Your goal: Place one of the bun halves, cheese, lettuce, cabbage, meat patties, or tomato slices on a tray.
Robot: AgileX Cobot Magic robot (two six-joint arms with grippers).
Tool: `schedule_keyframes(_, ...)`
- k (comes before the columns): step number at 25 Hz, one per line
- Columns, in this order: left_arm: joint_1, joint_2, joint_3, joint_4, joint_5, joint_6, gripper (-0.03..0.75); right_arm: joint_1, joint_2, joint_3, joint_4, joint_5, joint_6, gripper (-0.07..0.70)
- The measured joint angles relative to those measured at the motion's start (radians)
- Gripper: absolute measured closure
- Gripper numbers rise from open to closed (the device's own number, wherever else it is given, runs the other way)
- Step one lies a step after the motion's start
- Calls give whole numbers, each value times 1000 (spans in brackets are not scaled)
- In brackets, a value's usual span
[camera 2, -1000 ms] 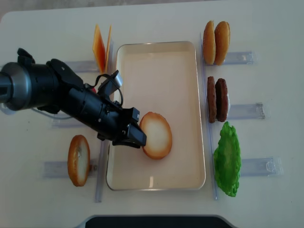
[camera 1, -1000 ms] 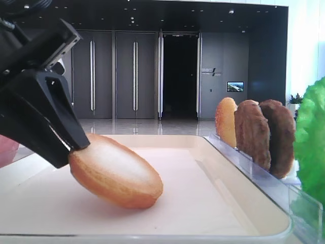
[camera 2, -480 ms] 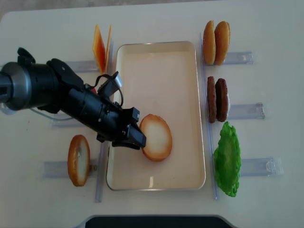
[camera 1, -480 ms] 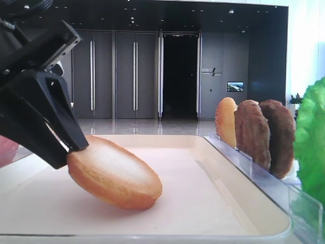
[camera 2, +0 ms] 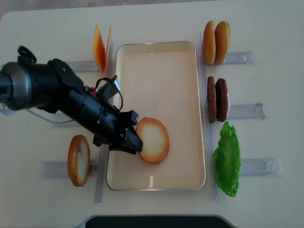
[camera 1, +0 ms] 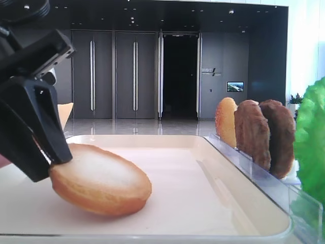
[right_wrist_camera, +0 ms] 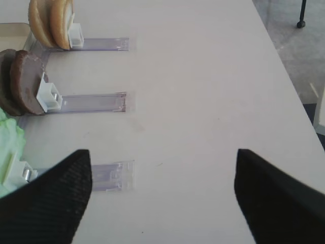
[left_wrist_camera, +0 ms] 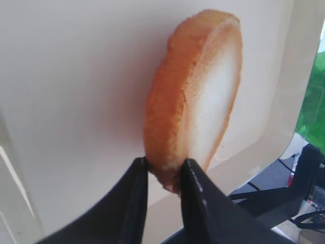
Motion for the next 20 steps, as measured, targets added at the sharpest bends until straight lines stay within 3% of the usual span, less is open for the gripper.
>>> schedule_keyframes(8,0,0,-1,48,19,-14,441,0,0,0,0,0,0,55)
schedule_keyframes(15,0,0,-1,48,42,-21,433,0,0,0,0,0,0,55)
schedule_keyframes(20,0,0,-4,48,51,-21,469,0,0,0,0,0,0,55)
